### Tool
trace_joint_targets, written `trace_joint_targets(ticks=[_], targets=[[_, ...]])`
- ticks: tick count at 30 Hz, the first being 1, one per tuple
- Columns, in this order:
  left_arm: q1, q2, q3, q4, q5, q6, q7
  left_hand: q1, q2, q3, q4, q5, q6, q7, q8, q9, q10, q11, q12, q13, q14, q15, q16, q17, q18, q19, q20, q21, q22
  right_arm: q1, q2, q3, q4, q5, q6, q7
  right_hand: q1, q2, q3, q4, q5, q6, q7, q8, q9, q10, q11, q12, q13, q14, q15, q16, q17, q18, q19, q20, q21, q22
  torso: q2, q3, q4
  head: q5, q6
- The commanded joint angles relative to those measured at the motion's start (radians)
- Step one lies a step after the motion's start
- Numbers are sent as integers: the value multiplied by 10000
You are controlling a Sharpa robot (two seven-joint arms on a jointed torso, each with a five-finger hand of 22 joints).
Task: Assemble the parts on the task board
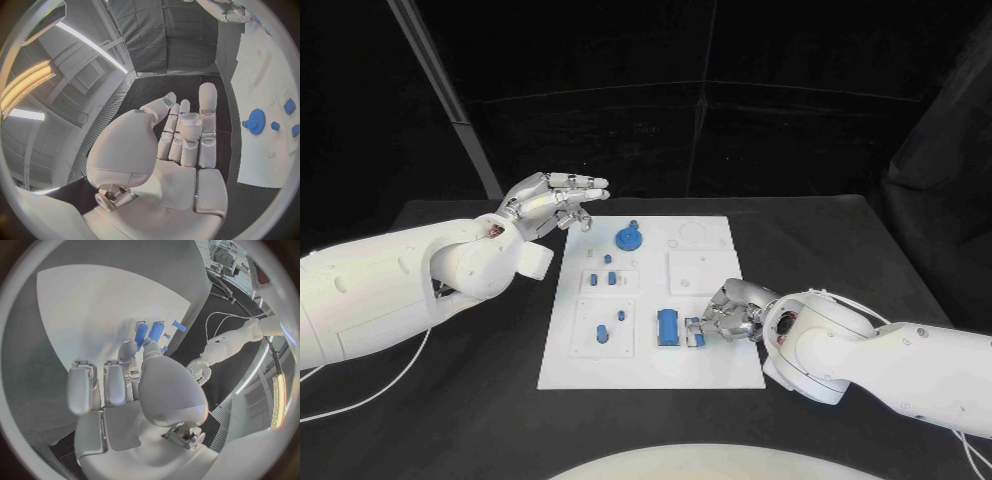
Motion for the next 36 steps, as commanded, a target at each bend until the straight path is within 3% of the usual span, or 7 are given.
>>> trace_joint_targets(ticks=[1, 22, 23, 27, 36], targets=[[13, 8, 7, 19, -23, 132, 16, 31, 34, -45, 6, 1, -39, 17, -48, 0, -44, 11, 59, 0, -70, 27, -11, -2, 146, -81, -7, -68, -15, 12, 56, 2, -5, -221, 90, -113, -118, -27, 12, 87, -71, 104, -3, -66, 15, 110, -19, 99, 66, 499, -74, 81, 32, -117, 97, -15, 63, 490, -4, 5, -4, 9, -1], [13, 9, 6, 24, -23, 137, 0, 31, 34, -45, 6, 1, -39, 17, -48, 0, -44, 11, 59, 0, -70, 27, -11, -2, 146, -81, -7, -68, -15, 12, 256, 2, -118, -503, 343, -193, -190, -88, 37, 145, -211, 176, -21, -94, 23, 155, -33, 123, 117, 497, -87, 80, 35, -117, 96, -28, 64, 492, -6, -3, 0, 19, -23], [15, 1, 6, 31, -23, 140, -17, 31, 34, -45, 6, 1, -39, 17, -48, 0, -44, 11, 59, 0, -70, 27, -11, -2, 146, -81, -7, -68, -15, 14, 279, 2, -259, -601, 673, -328, -883, -427, -302, 509, -1419, 255, 36, -210, 47, 143, 28, -102, 46, 459, -41, -39, -90, -91, 16, -2, -9, 376, -8, -4, -9, 44, -39], [15, -4, 6, 34, -23, 145, -28, 31, 34, -45, 6, 1, -39, 17, -48, 0, -44, 11, 59, 0, -70, 27, -11, -2, 146, -81, -7, -68, -15, 14, 286, 2, -291, -694, 791, -406, -1178, -504, -602, 630, -2151, 266, 41, -271, 85, 114, 39, -212, 35, 444, -31, -105, -153, -76, -24, 18, -50, 317, -6, -3, -9, 44, -39], [16, -13, 6, 36, -23, 147, -48, 34, 33, -49, 2, 1, -40, 16, -49, 0, -48, 11, 66, -1, -75, 26, -9, -22, 147, -81, -7, -69, -17, 15, 288, 2, -281, -803, 800, -370, -1430, -500, -954, 753, -3131, 251, 61, -375, 160, 45, 61, -410, 8, 429, -11, -213, -254, -53, -85, 39, -118, 221, -5, 3, -19, 42, -43]])
